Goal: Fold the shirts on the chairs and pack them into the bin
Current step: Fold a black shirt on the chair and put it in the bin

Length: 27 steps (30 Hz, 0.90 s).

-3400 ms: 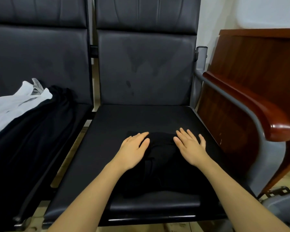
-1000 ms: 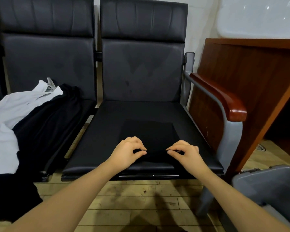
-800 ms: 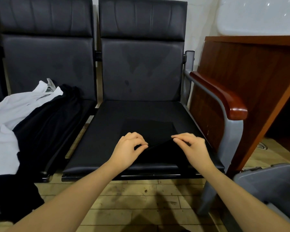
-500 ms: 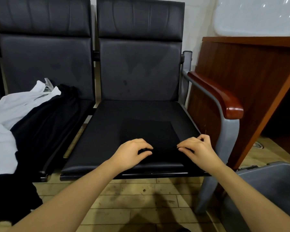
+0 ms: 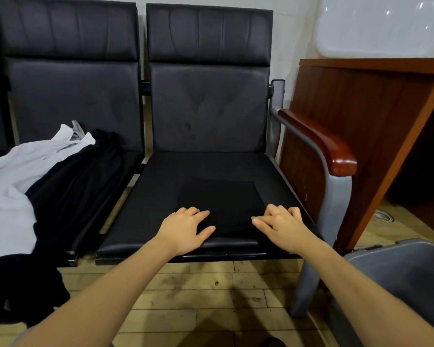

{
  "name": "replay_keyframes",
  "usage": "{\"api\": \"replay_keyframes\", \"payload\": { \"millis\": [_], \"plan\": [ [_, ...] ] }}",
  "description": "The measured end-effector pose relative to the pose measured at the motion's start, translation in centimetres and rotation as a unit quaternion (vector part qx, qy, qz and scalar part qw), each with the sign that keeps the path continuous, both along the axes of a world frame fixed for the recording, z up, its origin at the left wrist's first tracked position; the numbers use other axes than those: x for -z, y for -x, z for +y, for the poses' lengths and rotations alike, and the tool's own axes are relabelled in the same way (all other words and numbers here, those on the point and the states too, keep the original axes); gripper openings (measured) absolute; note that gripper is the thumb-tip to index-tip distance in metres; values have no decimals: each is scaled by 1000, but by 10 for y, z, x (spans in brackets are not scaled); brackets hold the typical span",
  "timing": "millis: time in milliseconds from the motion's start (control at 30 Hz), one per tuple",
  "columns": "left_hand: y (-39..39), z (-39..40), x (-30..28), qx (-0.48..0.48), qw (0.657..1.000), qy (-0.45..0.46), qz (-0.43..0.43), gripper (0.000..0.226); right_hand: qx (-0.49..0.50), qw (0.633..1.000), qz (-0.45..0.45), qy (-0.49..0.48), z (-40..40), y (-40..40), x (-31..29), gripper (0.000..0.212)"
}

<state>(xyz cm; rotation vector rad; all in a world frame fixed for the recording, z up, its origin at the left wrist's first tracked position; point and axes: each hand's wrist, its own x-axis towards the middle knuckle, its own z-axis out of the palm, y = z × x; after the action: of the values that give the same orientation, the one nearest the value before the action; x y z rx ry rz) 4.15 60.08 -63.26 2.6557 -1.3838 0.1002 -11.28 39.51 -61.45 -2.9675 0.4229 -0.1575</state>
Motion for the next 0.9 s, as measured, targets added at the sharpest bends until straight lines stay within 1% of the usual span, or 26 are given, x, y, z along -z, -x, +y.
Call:
{"api": "replay_keyframes", "payload": {
  "millis": [133, 233, 300, 367, 400, 467, 533, 600, 667, 767, 833, 900],
  "plan": [
    [0, 6, -8, -3, 1000, 6, 7, 56, -27, 999, 14, -17, 3, 0, -5, 37],
    [-1, 6, -18, -14, 999, 26, 33, 50, -46, 997, 10, -55, 3, 0, -10, 35],
    [-3, 4, -20, -37, 994, 73, 74, 46, -39, 995, -19, -92, 0, -5, -11, 36],
    [-8, -2, -18, -67, 986, 120, 98, 46, -21, 989, -75, -126, -5, -15, -12, 32],
    [-13, -5, -16, -80, 986, 123, 83, 46, -7, 986, -94, -137, -8, -21, -12, 30],
    [-25, -11, -12, -114, 985, 117, 49, 47, 34, 985, -101, -138, -15, -34, -12, 30],
    [-37, -15, -10, -164, 979, 107, 62, 48, 88, 986, -74, -123, -22, -46, -5, 38],
    [-49, -19, -7, -204, 972, 85, 84, 49, 135, 986, -23, -90, -26, -57, 5, 48],
    [-58, -23, -6, -219, 967, 83, 98, 48, 152, 986, 0, -70, -26, -67, 11, 52],
    [-66, -30, -3, -194, 963, 124, 141, 48, 168, 979, -11, -112, -26, -83, 9, 52],
    [-67, -30, -1, -165, 961, 149, 164, 46, 181, 974, 27, -134, -24, -93, 5, 57],
    [-67, -29, -2, -143, 957, 177, 183, 44, 200, 968, 74, -135, -20, -99, 2, 61]
  ]
}}
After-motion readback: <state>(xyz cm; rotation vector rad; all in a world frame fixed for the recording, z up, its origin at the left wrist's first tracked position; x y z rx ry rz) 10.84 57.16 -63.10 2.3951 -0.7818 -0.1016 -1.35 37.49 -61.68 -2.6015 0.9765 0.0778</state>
